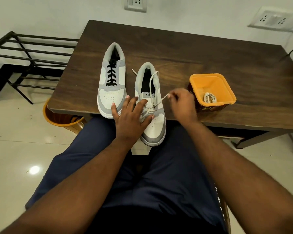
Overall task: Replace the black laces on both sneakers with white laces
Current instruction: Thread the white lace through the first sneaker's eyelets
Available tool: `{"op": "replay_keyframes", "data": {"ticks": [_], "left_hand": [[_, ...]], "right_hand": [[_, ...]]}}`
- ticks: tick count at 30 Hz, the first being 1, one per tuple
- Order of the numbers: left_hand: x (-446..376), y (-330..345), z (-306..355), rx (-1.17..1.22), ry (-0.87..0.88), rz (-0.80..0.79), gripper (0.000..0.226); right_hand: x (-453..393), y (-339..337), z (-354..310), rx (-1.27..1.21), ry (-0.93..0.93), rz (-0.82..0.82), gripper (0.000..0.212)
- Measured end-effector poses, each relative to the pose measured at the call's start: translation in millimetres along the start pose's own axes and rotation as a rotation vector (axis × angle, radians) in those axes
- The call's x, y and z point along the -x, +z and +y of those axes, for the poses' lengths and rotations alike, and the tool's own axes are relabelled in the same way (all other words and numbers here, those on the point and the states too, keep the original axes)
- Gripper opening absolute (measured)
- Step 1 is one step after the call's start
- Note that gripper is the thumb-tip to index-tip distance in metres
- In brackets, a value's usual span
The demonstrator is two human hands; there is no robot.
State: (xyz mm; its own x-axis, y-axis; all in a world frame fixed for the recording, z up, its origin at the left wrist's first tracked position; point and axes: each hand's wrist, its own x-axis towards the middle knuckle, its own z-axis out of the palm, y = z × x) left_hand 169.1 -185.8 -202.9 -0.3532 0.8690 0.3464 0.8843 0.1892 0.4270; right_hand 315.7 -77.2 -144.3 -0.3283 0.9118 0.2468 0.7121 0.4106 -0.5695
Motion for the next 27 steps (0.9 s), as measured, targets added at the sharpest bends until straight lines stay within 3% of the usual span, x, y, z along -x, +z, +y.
{"op": "replay_keyframes", "data": {"ticks": [2,4,6,9,12,16,19,22,24,27], "left_hand": [[1,-1,1,-0.007,-0.006,0.001,0.054],[0,-1,1,-0.007,-0.004,0.006,0.053],[-1,0,0,0.008,0.003,0.018,0.053],[-2,1,0,-0.002,0.006,0.03,0.053],[-1,2,-1,-0.003,0.004,0.035,0.055],[-1,1,-1,-0.014,0.012,0.031,0.056],[-2,0,-3,-0.019,0.025,0.028,0.051],[-2,-1,-2,-0.018,0.02,0.027,0.052],[-2,0,-2,-0.017,0.02,0.028,0.053],[-3,0,-2,-0.022,0.02,0.031,0.056]], "right_hand": [[-23,-19,2,-0.02,0.09,0.158,0.015],[-38,-34,2,-0.016,0.074,0.197,0.015],[-38,-39,-2,0.074,0.016,0.07,0.024],[-21,-26,-9,0.26,-0.12,-0.274,0.048],[-5,-5,-11,0.248,-0.191,-0.427,0.035],[1,6,-8,0.131,-0.187,-0.314,0.015],[-18,-11,3,-0.012,0.025,-0.084,0.015],[-41,-30,8,0.045,0.136,0.064,0.017],[-41,-32,1,0.074,0.045,-0.006,0.026],[-25,-19,-9,0.017,-0.115,-0.345,0.036]]}}
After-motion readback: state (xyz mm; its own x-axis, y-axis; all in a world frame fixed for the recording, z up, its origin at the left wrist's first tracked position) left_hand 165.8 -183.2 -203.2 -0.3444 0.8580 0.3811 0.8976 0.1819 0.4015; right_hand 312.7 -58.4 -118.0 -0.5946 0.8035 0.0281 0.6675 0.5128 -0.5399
